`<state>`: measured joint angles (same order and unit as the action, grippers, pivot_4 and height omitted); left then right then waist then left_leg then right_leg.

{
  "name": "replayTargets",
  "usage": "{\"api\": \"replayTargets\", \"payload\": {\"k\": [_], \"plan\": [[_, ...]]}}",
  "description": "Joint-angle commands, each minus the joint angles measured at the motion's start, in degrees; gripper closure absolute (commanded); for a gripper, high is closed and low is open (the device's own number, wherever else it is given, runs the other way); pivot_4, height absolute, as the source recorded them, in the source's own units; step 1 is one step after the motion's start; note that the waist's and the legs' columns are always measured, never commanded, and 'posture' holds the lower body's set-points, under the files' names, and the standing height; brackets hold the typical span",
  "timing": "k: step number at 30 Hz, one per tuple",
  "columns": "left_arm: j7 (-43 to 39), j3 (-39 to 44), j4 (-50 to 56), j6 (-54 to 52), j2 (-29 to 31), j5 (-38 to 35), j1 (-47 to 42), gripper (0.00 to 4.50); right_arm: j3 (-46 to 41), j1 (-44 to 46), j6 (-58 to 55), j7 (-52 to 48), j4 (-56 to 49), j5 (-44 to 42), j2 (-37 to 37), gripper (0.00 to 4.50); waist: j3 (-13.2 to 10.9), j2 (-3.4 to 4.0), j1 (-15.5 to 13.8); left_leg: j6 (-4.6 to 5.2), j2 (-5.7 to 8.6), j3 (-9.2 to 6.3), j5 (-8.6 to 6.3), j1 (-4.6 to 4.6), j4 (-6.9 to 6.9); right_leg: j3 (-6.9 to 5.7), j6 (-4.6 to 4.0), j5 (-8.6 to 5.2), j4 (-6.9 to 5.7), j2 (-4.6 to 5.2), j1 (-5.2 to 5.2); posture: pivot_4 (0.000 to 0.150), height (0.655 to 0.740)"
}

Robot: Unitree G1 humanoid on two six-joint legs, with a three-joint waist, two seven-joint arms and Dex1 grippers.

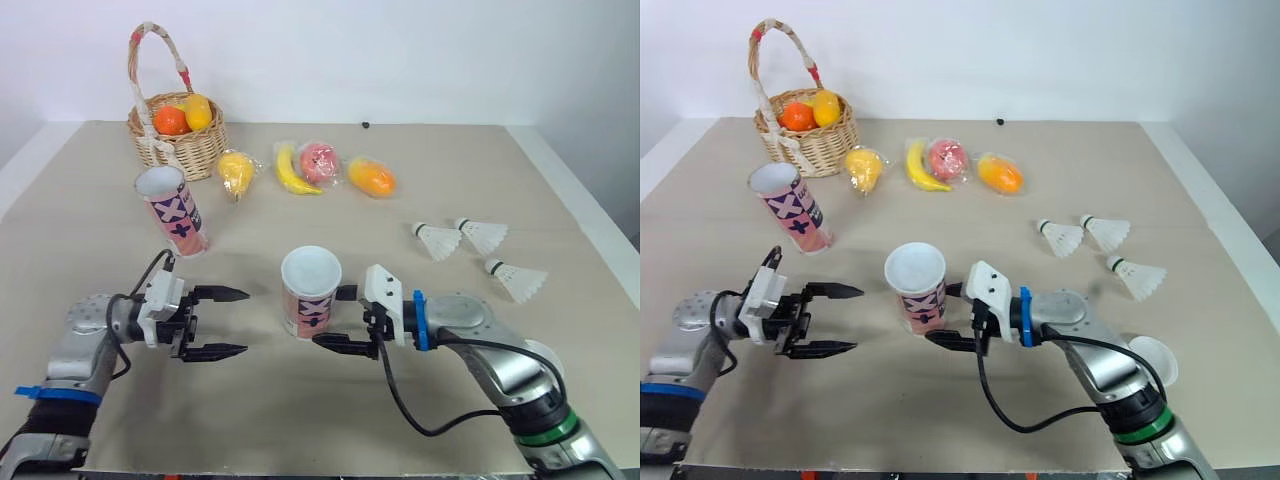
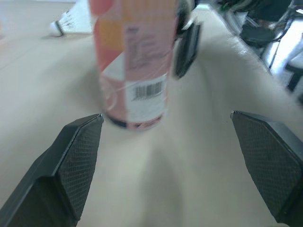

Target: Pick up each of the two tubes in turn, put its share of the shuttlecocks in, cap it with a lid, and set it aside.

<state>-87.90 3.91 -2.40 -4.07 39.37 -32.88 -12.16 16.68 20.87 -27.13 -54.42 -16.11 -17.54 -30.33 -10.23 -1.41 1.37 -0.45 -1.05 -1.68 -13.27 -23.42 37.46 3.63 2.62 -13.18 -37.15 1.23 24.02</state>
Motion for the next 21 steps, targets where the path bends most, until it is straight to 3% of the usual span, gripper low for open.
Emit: {"api": "replayTargets", "payload": {"k": [1,14,15,17,19,21], "plan": [[2.27,4.36,7.62,-5.59,2.59,-5.65,1.01,0.0,1.22,0.81,2.38,-0.28,0.44,0.36,1.87,0.16,-0.02,-0.04,0.02,0.0,-0.03,0.0,0.0,0.0,0.0,-0.01,-0.01,0.0,0.0,-0.02,0.0,0.15,0.7298],[9.06,9.92,14.51,-8.94,3.24,-7.92,5.53,0.0,3.77,5.09,8.51,-1.47,10.7,1.88,10.56,0.16,-0.03,-0.05,0.05,-0.01,-0.2,0.09,0.0,0.09,-0.01,-0.07,-0.33,0.13,-0.06,-0.29,0.06,0.15,0.7298],[9.51,9.74,14.76,-8.91,3.01,-7.93,5.56,0.0,3.57,5.06,8.66,-1.6,10.85,1.75,10.75,0.7,-0.03,-0.05,0.04,-0.01,-0.24,0.08,0.0,0.09,-0.01,-0.07,-0.36,0.14,-0.06,-0.34,0.06,0.15,0.7298],[10.51,9.27,15.25,-8.97,2.45,-7.96,5.46,0.0,3.21,4.9,8.81,-2.0,10.78,1.53,10.84,1.35,-0.03,-0.05,-0.02,-0.01,-0.29,0.07,0.0,0.09,-0.01,-0.08,-0.4,0.15,-0.07,-0.39,0.06,0.15,0.7298],[11.15,8.64,15.51,-8.95,1.91,-7.74,5.28,0.0,2.9,4.74,8.64,-2.11,10.49,1.45,10.72,1.93,-0.03,-0.05,-0.02,-0.03,-0.29,0.06,0.01,0.09,-0.01,-0.08,-0.41,0.16,-0.07,-0.39,0.06,0.15,0.7298],[11.51,7.23,15.22,-8.78,0.96,-7.29,4.38,0.0,2.01,4.45,7.76,-1.91,9.6,0.97,10.1,2.19,-0.03,-0.05,-0.02,-0.03,-0.29,0.1,0.02,0.09,0.0,-0.07,-0.43,0.19,-0.07,-0.38,0.07,0.15,0.7298]]}}
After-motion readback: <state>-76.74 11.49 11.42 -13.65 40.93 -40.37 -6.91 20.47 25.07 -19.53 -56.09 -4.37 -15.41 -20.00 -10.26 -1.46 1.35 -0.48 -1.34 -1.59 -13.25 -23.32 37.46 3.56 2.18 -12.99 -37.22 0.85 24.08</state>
